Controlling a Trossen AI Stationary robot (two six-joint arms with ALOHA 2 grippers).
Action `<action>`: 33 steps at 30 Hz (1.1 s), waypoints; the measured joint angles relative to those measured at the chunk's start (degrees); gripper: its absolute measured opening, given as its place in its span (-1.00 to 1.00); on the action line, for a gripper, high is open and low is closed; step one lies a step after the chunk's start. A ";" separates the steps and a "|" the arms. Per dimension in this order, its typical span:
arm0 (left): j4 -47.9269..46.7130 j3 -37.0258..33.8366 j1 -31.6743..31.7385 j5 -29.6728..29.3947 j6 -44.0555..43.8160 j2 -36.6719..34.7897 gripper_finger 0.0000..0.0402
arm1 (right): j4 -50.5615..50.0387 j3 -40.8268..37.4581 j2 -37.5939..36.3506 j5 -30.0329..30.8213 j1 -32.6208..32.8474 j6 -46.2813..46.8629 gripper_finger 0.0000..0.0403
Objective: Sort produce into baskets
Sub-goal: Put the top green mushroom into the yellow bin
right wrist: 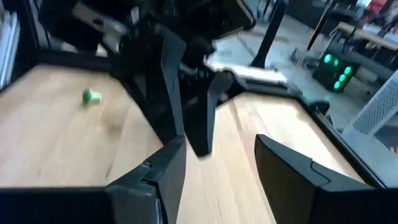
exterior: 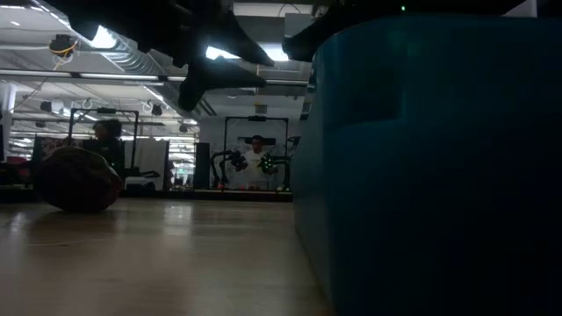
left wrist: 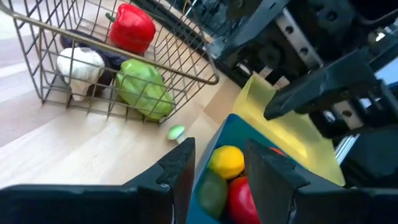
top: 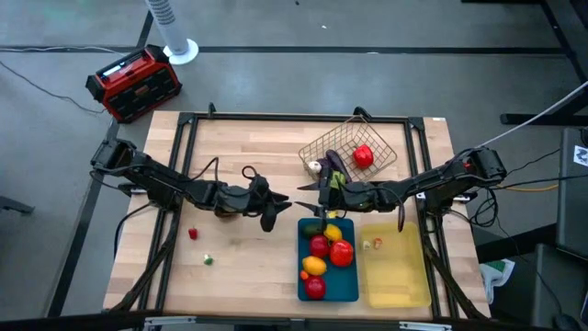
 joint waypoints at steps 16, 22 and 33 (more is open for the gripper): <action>-8.67 0.02 0.00 -0.02 11.32 0.00 -0.34 | -58.46 24.12 -1.85 -13.97 -5.44 -1.32 -0.06; -11.30 0.02 0.00 -0.02 12.74 0.00 -0.34 | -56.41 23.96 -0.72 -30.56 -11.68 -1.76 -0.06; -13.66 0.04 0.00 -0.06 13.05 0.00 -0.34 | -63.63 23.81 3.55 -32.55 -13.00 -14.42 -0.06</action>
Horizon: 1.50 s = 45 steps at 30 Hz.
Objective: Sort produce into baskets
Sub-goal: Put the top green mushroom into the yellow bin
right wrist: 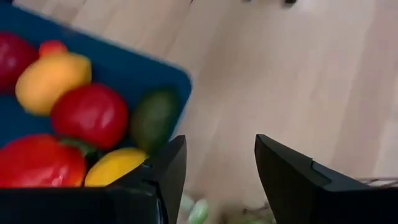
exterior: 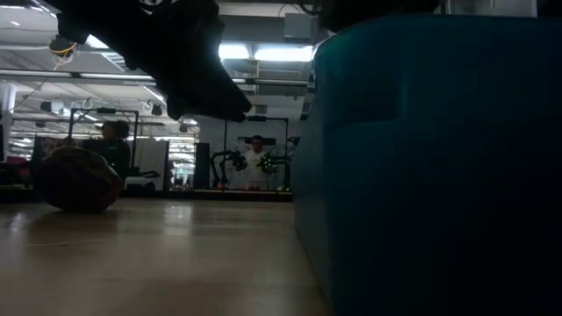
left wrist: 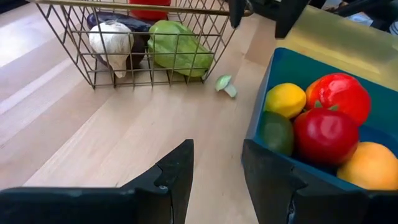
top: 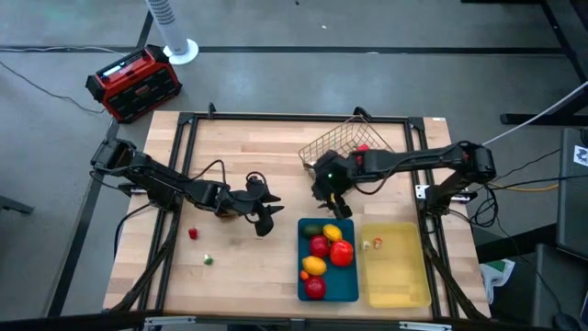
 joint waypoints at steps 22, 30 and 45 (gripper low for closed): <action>-0.85 0.00 0.02 -0.04 -1.44 0.00 -0.34 | -6.13 0.04 3.42 18.50 -5.45 -5.41 -0.06; -0.85 0.02 0.00 -0.24 -1.57 0.00 -0.34 | -4.88 0.04 3.42 9.52 -6.19 -11.44 -0.06; -0.83 0.00 0.00 -0.46 -1.66 0.00 -0.34 | -3.96 0.04 3.42 5.84 -2.75 -26.38 -0.06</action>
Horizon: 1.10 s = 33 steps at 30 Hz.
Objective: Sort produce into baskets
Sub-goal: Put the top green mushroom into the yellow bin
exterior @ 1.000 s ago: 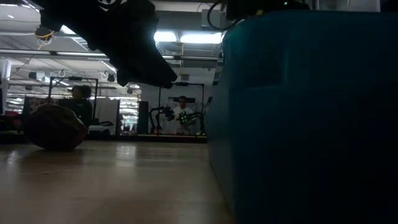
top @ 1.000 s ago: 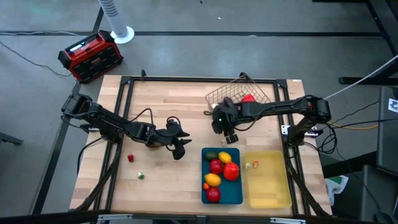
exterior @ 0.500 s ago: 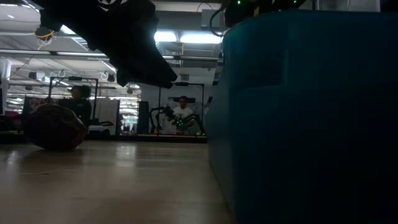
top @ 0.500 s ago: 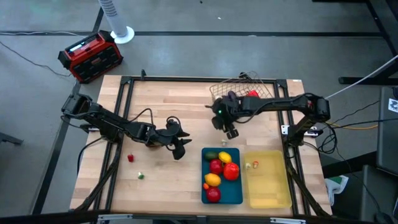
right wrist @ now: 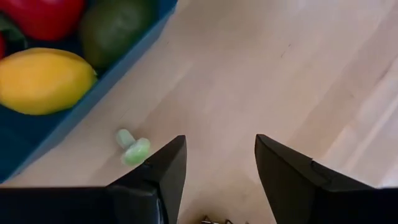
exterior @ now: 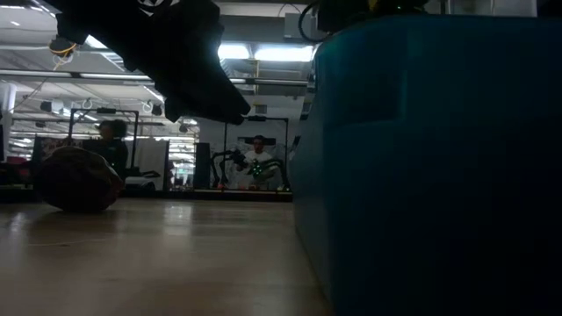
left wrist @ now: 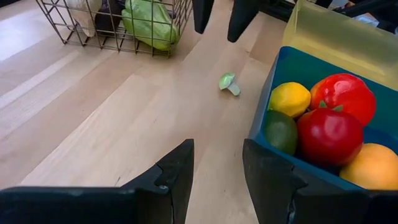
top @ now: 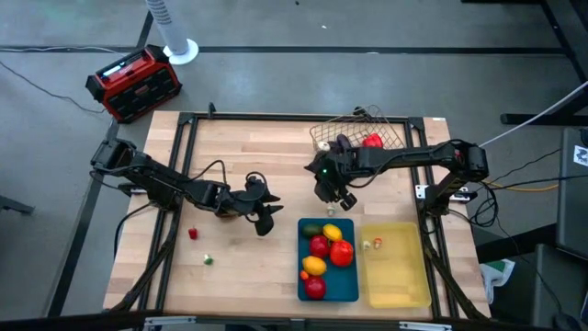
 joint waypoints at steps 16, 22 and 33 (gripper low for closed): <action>0.04 -0.07 0.02 -0.03 -1.55 -0.02 -0.34 | 0.44 -0.01 3.44 -3.81 3.03 -4.51 -0.06; -0.09 -0.07 0.01 -0.51 -1.51 -0.04 -0.34 | 0.10 -0.02 6.52 1.20 4.83 -6.44 -0.06; 0.02 -0.07 0.00 -1.29 -1.53 -0.04 -0.34 | -0.53 -0.02 10.39 0.20 6.16 -9.23 -0.06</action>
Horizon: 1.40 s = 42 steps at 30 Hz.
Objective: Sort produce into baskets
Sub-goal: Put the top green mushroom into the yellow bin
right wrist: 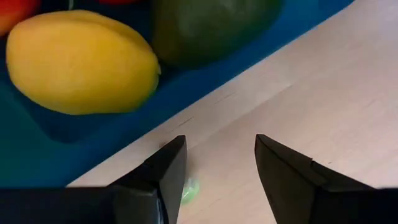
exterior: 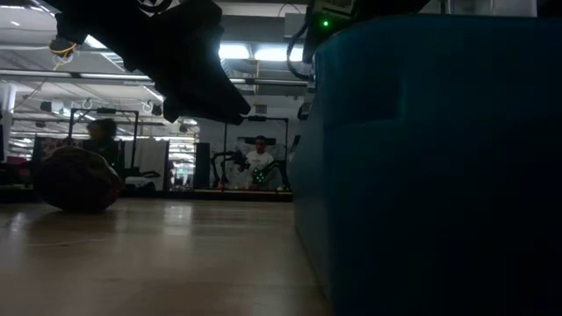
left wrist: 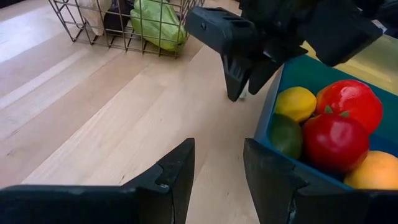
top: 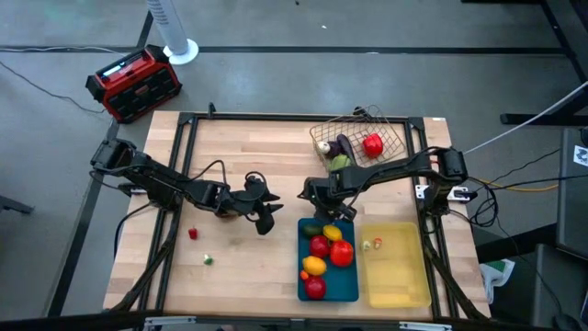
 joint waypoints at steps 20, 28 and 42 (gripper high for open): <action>0.03 0.00 0.00 -0.26 -0.26 0.00 -0.34 | 0.80 0.05 4.83 -0.45 0.23 -1.08 -0.08; 0.18 0.00 0.01 -0.25 -0.25 0.00 -0.34 | 0.05 0.04 5.41 4.74 0.31 -1.08 -0.37; 0.10 0.00 0.00 -0.25 0.02 0.00 -0.34 | -0.63 0.70 5.41 9.67 0.18 0.70 -0.92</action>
